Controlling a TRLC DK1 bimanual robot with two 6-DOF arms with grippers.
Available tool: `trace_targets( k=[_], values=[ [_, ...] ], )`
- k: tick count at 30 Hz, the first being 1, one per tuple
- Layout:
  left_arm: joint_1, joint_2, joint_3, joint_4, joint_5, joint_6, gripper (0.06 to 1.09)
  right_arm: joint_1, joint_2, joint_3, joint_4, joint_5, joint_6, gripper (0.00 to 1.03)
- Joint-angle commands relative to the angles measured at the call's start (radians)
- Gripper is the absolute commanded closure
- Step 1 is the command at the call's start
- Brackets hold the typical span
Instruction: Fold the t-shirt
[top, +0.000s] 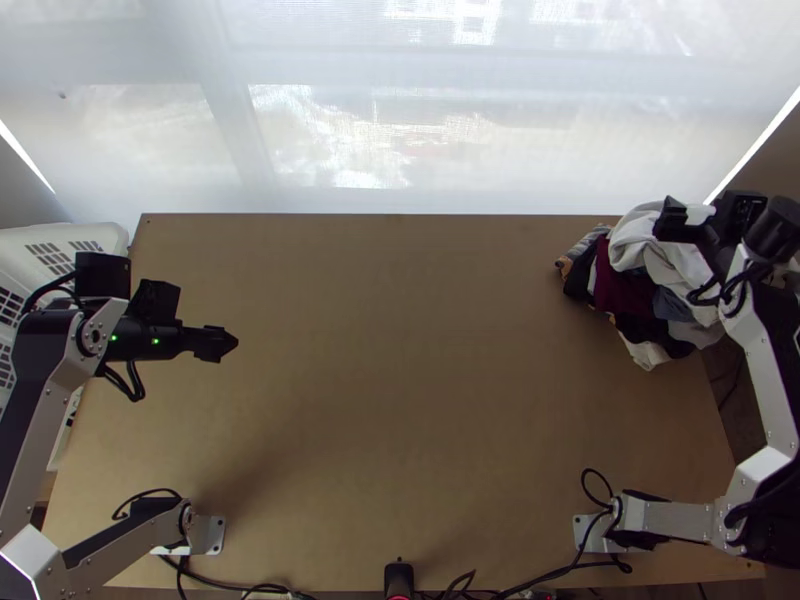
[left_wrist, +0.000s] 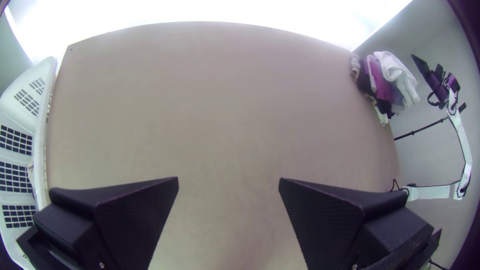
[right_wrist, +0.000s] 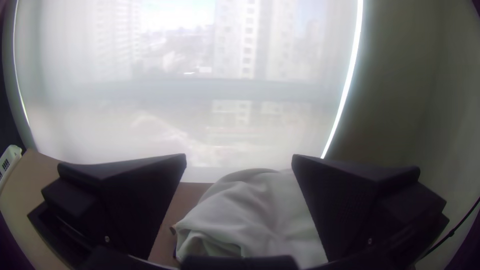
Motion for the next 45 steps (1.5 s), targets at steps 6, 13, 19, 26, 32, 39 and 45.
trace_targets(
  k=[6,13,19,26,32,39,45],
  values=[
    [0.013,-0.079,-0.041,-0.049,-0.003,0.001,0.11,-0.059,0.280,-0.105,0.152,0.018,-0.002,0.05],
    [0.040,-0.108,-0.038,-0.104,-0.009,0.027,0.11,-0.059,0.390,-0.231,0.249,0.029,-0.020,0.05],
    [0.040,-0.122,-0.026,-0.130,-0.014,0.025,0.11,-0.088,0.447,-0.252,0.275,0.029,-0.023,0.05],
    [0.039,-0.142,-0.027,-0.132,-0.013,0.007,0.11,-0.088,0.365,-0.249,0.275,0.027,-0.016,0.05],
    [0.039,-0.152,-0.030,-0.127,-0.013,-0.003,0.11,-0.066,0.281,-0.153,0.187,0.022,-0.017,0.05],
    [0.037,-0.165,-0.021,-0.113,-0.013,-0.016,0.11,-0.042,0.155,-0.093,0.109,0.010,-0.002,0.05],
    [0.037,-0.177,-0.007,-0.081,-0.013,-0.039,0.10,-0.005,0.080,0.024,0.028,-0.002,0.004,0.05]
  ],
)
